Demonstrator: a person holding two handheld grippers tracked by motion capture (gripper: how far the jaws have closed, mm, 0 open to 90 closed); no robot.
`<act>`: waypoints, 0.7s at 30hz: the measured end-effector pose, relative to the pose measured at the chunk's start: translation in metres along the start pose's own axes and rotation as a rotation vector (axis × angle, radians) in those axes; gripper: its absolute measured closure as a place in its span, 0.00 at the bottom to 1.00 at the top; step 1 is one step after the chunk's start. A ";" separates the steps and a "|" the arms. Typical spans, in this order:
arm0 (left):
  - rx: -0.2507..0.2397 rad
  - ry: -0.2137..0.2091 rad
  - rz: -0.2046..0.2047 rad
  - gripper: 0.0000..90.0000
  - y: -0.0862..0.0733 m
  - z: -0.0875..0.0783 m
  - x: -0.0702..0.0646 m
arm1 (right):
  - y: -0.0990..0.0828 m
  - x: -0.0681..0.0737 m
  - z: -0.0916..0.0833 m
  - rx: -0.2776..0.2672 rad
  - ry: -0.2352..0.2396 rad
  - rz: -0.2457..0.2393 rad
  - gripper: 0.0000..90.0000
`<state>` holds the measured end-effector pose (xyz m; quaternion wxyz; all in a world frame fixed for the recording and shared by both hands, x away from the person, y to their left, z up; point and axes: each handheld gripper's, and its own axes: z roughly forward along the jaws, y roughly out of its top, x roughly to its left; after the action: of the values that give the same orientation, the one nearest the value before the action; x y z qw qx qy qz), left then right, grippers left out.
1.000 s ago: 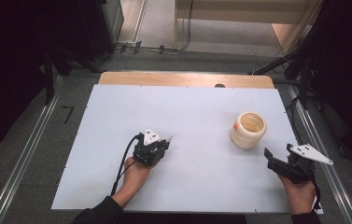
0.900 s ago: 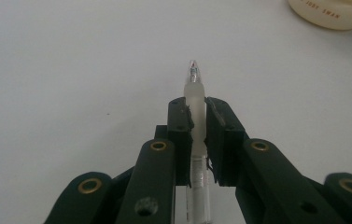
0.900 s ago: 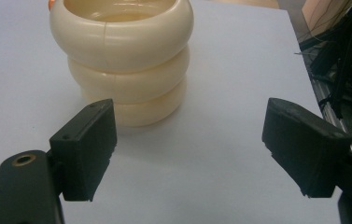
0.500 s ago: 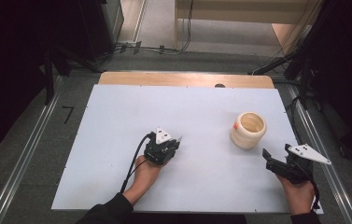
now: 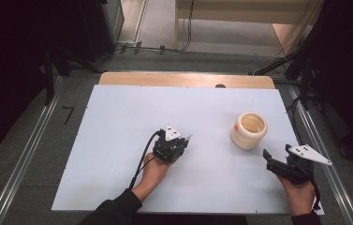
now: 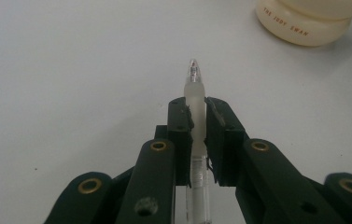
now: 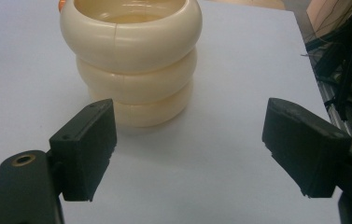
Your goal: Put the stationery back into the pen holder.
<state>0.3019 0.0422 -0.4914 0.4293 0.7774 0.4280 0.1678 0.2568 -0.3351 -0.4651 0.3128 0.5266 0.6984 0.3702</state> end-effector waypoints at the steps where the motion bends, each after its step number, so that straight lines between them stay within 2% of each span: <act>1: 0.000 0.001 -0.002 0.90 0.001 0.001 -0.001 | 0.000 0.000 0.000 0.000 0.001 0.001 0.18; 21: -0.008 -0.024 0.035 0.90 0.024 0.018 -0.017 | -0.001 -0.001 0.001 0.008 0.003 0.006 0.18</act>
<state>0.3158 0.0126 -0.4803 0.4343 0.7851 0.4085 0.1676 0.2580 -0.3361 -0.4665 0.3086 0.5294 0.6987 0.3692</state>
